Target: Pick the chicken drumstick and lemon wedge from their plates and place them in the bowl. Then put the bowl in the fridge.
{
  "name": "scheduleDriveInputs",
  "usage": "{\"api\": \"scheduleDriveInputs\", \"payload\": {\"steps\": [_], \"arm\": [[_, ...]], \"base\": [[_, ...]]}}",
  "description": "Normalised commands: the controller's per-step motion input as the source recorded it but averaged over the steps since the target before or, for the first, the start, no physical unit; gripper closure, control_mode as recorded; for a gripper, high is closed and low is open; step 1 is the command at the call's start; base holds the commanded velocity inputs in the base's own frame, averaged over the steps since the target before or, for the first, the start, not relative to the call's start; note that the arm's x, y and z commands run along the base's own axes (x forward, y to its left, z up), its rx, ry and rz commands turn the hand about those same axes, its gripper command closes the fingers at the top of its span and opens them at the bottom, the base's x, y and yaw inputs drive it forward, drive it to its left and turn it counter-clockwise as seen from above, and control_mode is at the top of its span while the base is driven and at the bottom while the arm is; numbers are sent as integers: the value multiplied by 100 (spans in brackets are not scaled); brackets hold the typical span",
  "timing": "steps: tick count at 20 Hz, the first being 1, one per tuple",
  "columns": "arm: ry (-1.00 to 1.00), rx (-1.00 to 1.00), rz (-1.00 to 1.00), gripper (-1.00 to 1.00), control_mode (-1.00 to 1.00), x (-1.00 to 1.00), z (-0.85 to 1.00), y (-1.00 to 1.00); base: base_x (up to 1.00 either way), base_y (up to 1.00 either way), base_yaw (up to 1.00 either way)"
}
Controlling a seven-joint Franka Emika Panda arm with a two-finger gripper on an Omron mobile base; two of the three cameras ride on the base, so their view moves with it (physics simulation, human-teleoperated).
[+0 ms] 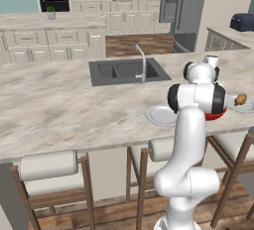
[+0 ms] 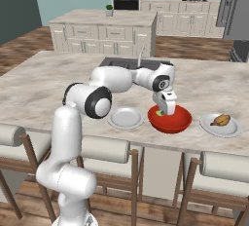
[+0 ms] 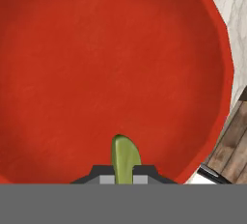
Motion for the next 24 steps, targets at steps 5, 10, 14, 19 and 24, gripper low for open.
{"api": "scheduleDriveInputs", "payload": {"steps": [5,10,14,19,24], "arm": [[8,1,0,100,-100,8,-21,-23],[4,2,-1,100,-100,20,-26,-3],[0,0,-5,100,-100,5,-28,-1],[-3,0,-7,100,-100,5,-30,-1],[-3,0,-3,100,-100,3,-18,-4]], "base": [[0,0,0],[0,0,0],[0,0,0],[0,0,0],[0,0,0]]}}
